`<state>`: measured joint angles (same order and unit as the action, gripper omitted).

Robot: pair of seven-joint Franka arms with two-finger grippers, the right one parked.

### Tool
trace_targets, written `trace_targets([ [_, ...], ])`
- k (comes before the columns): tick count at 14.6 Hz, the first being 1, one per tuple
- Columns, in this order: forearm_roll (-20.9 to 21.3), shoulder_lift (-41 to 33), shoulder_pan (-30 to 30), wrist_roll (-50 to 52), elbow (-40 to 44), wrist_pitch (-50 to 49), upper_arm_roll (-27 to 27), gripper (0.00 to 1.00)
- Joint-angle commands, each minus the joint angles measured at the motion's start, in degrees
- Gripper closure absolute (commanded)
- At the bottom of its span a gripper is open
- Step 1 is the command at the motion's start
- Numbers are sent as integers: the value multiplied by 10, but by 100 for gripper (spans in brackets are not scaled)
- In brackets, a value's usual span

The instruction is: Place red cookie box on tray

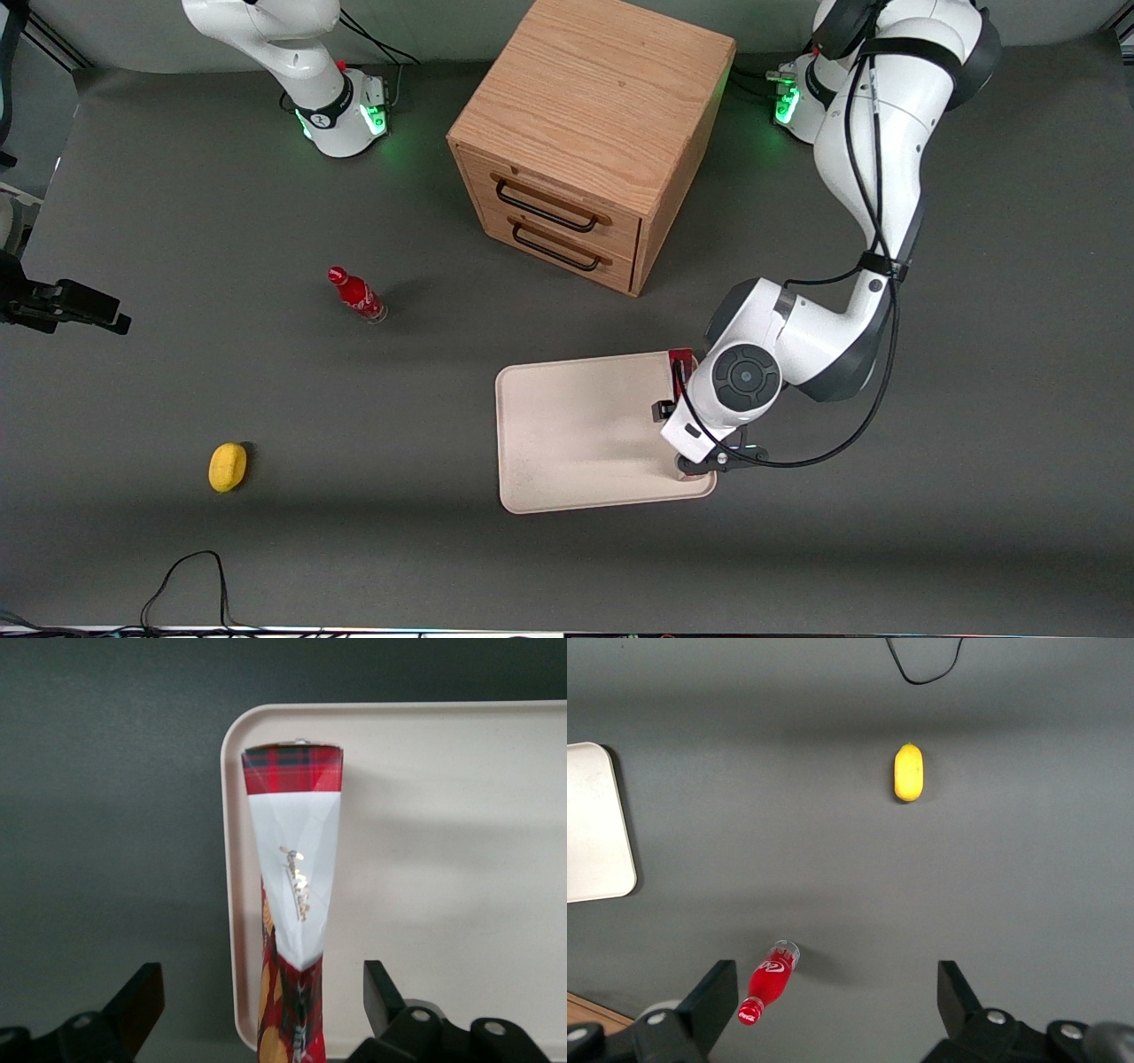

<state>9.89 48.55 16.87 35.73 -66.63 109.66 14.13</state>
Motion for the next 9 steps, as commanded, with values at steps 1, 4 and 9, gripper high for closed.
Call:
trace_targets([
  [1, -2, -35, -7, 4, -13, -31, 2, 0],
  [4, -16, -82, -14, 0, -17, -85, 2, 0],
  [9, -75, -253, -79, -111, -137, -149, -3, 0],
])
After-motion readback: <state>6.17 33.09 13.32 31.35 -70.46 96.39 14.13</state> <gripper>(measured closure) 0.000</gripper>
